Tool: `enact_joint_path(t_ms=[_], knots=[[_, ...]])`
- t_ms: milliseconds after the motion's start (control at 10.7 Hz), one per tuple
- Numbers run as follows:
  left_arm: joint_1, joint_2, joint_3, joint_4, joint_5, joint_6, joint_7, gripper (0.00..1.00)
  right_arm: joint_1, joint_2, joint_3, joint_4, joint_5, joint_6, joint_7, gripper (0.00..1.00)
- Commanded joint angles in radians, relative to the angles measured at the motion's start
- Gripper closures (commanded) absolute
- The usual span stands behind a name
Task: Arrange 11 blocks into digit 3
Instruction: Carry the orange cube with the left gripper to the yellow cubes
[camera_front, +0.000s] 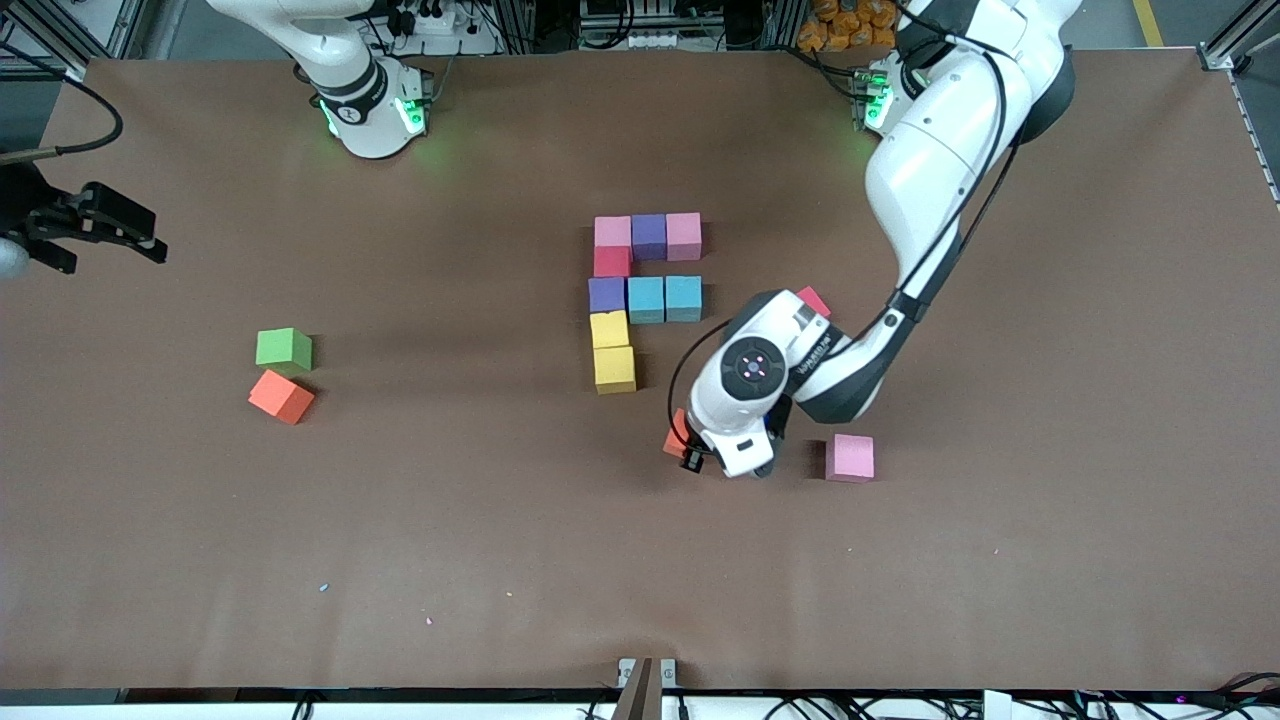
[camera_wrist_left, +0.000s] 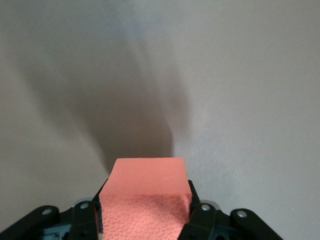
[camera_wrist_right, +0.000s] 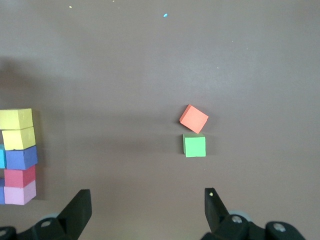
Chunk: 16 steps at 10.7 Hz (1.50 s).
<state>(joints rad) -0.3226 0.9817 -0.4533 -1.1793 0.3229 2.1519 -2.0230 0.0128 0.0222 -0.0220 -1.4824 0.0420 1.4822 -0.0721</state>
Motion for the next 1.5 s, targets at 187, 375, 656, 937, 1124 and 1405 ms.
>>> enact_joint_path(t_ms=[187, 375, 656, 937, 1124, 1405], knots=[[-0.013, -0.063, 0.008, -0.051, -0.022, -0.105, -0.311, 1.0, -0.002, 0.011, -0.003, -0.001, 0.006, 0.052, 0.031, 0.0], [-0.01, -0.063, 0.007, -0.077, -0.022, -0.106, -0.38, 1.0, -0.005, 0.022, -0.003, -0.001, 0.005, 0.056, 0.032, 0.0], [-0.016, -0.081, -0.018, -0.132, -0.006, -0.083, -0.457, 1.0, -0.005, 0.021, -0.004, 0.001, 0.002, 0.055, 0.032, 0.0], [-0.013, -0.182, -0.021, -0.307, -0.001, 0.046, -0.467, 1.0, -0.005, 0.021, -0.009, 0.01, -0.001, 0.053, 0.034, 0.0], [-0.018, -0.184, -0.021, -0.322, 0.001, 0.071, -0.467, 1.0, -0.005, 0.021, -0.009, 0.013, 0.001, 0.052, 0.032, 0.0], [-0.016, -0.179, -0.021, -0.359, 0.044, 0.124, -0.465, 1.0, -0.005, 0.021, -0.009, 0.013, -0.001, 0.052, 0.032, 0.0]])
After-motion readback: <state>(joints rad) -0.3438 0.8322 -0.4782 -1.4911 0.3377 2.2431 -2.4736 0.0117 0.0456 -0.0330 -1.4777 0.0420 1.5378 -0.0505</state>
